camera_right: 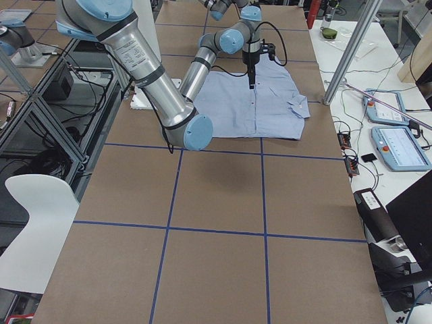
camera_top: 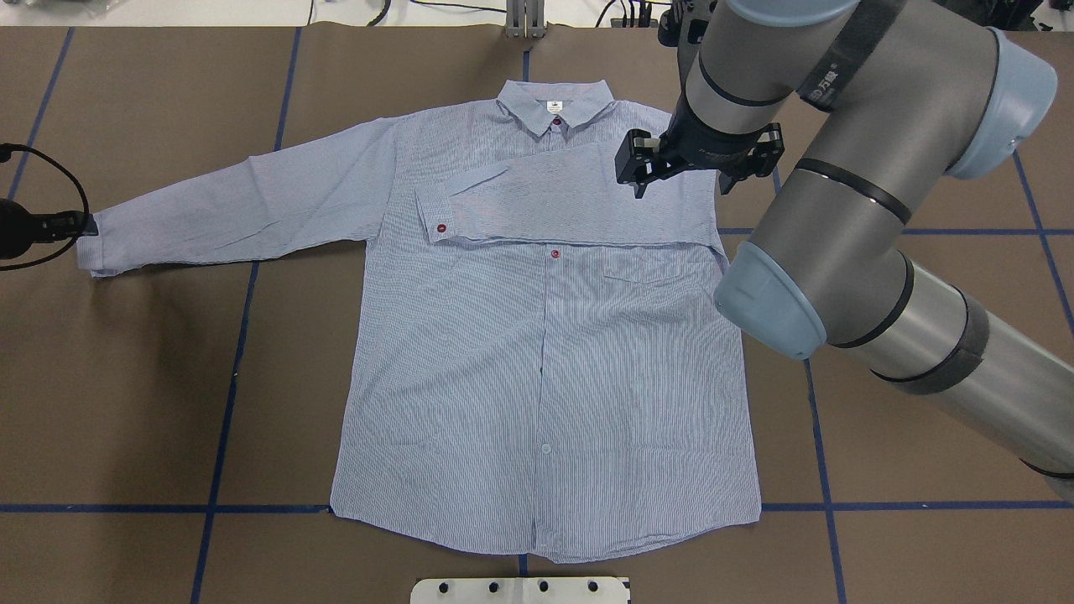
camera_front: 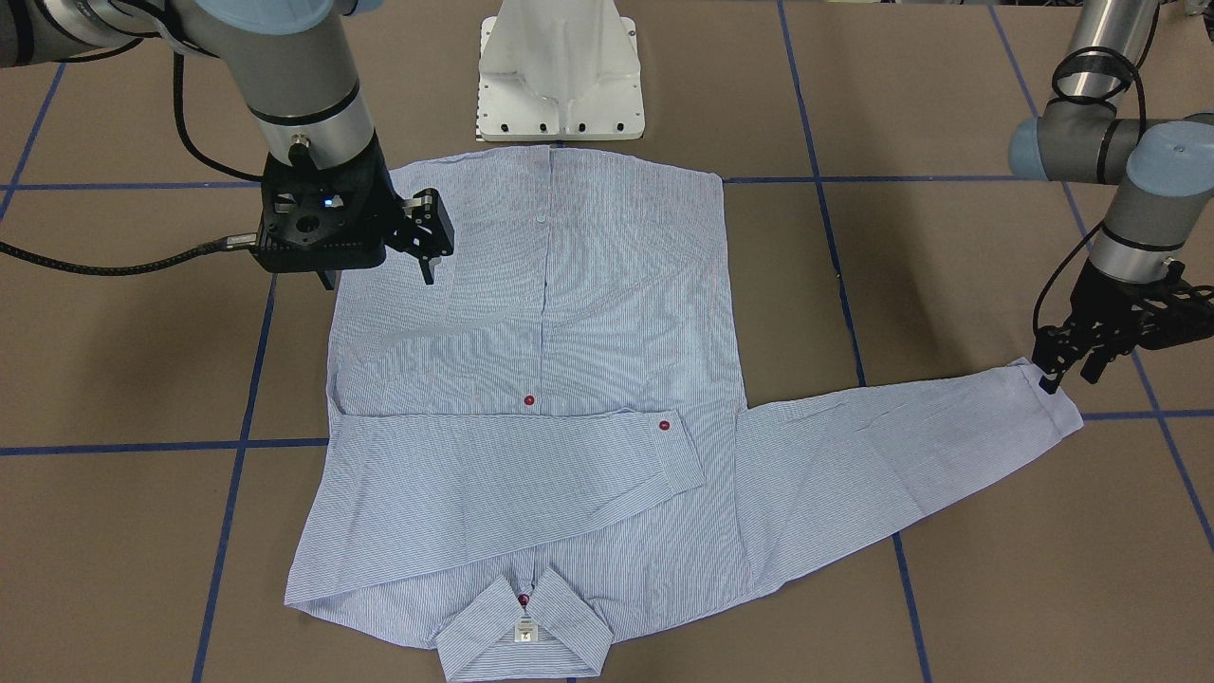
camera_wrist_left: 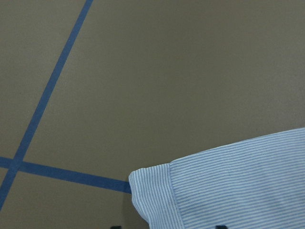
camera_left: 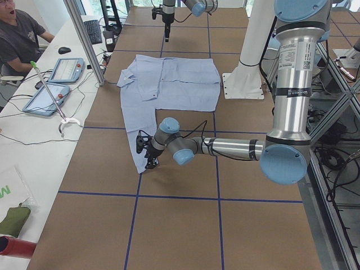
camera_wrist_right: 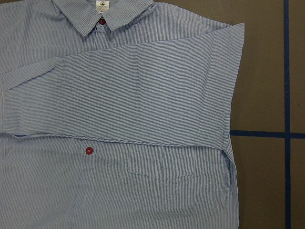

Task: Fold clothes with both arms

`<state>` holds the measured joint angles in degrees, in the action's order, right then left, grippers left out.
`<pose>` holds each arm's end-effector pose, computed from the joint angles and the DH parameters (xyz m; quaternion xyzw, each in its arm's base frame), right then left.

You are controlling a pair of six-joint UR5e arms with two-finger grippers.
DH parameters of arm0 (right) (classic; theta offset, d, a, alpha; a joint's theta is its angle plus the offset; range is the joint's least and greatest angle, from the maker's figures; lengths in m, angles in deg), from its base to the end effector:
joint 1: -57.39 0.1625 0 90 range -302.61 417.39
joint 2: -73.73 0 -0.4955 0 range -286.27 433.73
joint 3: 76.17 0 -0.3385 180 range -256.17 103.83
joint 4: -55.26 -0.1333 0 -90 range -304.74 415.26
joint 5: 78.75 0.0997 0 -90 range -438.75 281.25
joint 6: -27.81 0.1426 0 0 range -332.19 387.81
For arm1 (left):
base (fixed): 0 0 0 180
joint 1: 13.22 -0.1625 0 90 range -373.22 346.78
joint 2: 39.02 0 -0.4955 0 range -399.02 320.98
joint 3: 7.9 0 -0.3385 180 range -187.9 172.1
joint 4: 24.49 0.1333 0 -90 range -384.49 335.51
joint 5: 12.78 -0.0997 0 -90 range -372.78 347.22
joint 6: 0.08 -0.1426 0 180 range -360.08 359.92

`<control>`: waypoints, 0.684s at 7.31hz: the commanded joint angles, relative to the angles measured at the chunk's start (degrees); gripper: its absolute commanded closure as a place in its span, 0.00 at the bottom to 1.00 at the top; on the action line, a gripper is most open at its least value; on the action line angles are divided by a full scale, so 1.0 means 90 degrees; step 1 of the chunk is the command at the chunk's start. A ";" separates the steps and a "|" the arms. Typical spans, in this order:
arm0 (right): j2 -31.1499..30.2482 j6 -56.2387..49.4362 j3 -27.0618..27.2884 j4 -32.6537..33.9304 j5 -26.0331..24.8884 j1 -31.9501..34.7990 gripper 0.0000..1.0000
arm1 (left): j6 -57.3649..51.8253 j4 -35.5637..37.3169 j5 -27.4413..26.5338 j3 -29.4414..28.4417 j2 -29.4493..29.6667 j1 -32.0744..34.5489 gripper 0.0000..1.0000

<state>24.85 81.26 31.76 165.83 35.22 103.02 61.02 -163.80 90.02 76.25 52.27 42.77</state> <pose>-0.4070 -0.5238 0.2854 0.0641 -0.3718 0.0049 0.9261 0.2050 -0.4857 0.7134 0.1792 0.3487 -0.1740 0.9033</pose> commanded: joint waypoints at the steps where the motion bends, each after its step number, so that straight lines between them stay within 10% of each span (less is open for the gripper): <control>1: 0.0011 -0.0001 -0.0009 -0.0001 -0.0007 -0.0001 0.00 | -0.0012 0.0000 0.0005 -0.0141 0.0091 0.0000 0.45; 5: -0.0008 0.0009 -0.0126 -0.0176 -0.0037 -0.0021 0.00 | 0.0007 0.0000 -0.0005 -0.0248 0.0091 0.0000 0.52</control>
<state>24.87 81.31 31.02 165.34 34.98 102.87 61.10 -163.79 89.98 74.46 53.08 42.77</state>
